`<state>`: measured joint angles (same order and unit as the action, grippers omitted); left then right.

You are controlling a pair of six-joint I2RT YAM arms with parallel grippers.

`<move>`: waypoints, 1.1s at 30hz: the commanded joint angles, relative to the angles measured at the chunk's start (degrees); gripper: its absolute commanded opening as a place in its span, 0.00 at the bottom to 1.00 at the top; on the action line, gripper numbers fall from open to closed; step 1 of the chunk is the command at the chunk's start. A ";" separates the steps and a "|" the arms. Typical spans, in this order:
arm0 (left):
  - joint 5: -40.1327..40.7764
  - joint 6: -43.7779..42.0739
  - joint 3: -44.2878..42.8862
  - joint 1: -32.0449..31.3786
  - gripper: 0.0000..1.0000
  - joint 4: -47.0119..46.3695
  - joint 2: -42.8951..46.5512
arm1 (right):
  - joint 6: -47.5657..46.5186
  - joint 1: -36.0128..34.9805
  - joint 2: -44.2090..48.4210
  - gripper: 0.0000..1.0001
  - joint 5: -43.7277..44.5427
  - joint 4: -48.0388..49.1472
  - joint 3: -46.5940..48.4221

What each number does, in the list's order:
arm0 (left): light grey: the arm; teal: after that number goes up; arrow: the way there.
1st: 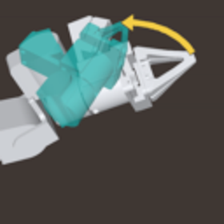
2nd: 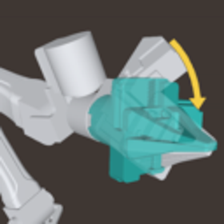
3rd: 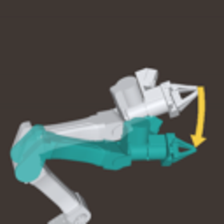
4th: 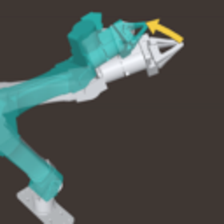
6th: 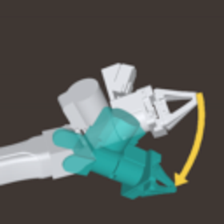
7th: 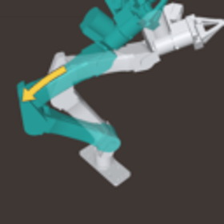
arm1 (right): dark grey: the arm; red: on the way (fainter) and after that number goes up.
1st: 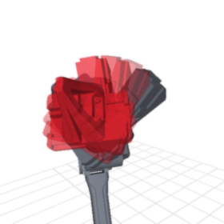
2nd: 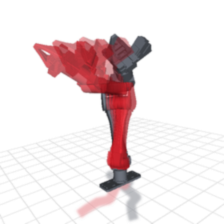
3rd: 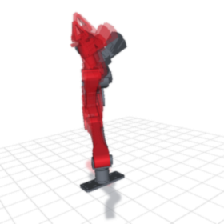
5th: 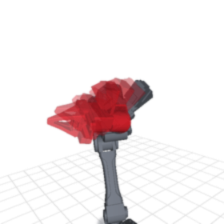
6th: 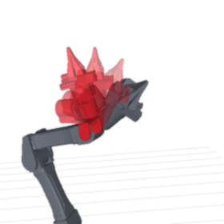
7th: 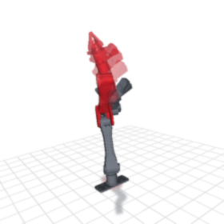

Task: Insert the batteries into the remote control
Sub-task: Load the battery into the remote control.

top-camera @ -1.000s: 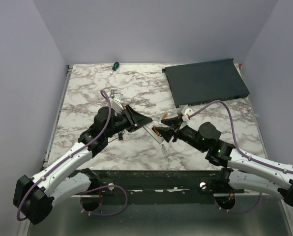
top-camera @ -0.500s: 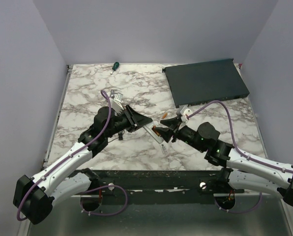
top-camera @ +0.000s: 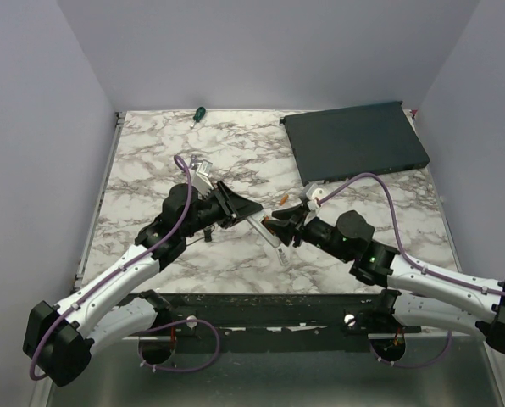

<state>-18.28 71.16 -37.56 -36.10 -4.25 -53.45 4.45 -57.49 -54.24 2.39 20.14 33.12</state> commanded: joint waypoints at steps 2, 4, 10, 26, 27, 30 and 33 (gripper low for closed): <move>-1.43 0.21 0.40 0.20 0.00 -2.52 -0.29 | -0.01 -0.32 -0.97 0.35 -1.06 2.05 0.81; -1.50 0.21 0.47 0.15 0.00 -2.65 -0.42 | 0.07 -0.30 -1.20 0.33 -1.16 2.26 0.99; -1.97 0.21 0.38 0.15 0.00 -2.79 -1.04 | 0.14 -0.28 -1.33 0.26 -1.34 3.10 1.28; -3.46 0.21 -0.48 0.16 0.00 -2.78 -1.66 | -2.94 -0.31 -0.14 0.22 -5.02 2.47 -0.14; -3.66 0.21 -0.62 0.15 0.00 -2.83 -1.70 | -3.11 -0.25 -0.08 0.22 -5.26 2.38 -0.26; -4.37 0.17 -0.92 0.17 0.00 -2.89 -1.63 | -3.48 -0.25 0.55 0.22 -5.55 1.93 -0.58; -4.57 0.13 -0.91 0.22 0.00 -2.87 -1.59 | -3.84 -0.26 1.28 0.22 -6.17 1.51 -0.90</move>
<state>-20.58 71.18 -37.54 -36.01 -5.08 -55.20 2.00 -57.58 -54.68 -1.83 21.37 33.08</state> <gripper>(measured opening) 0.274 0.222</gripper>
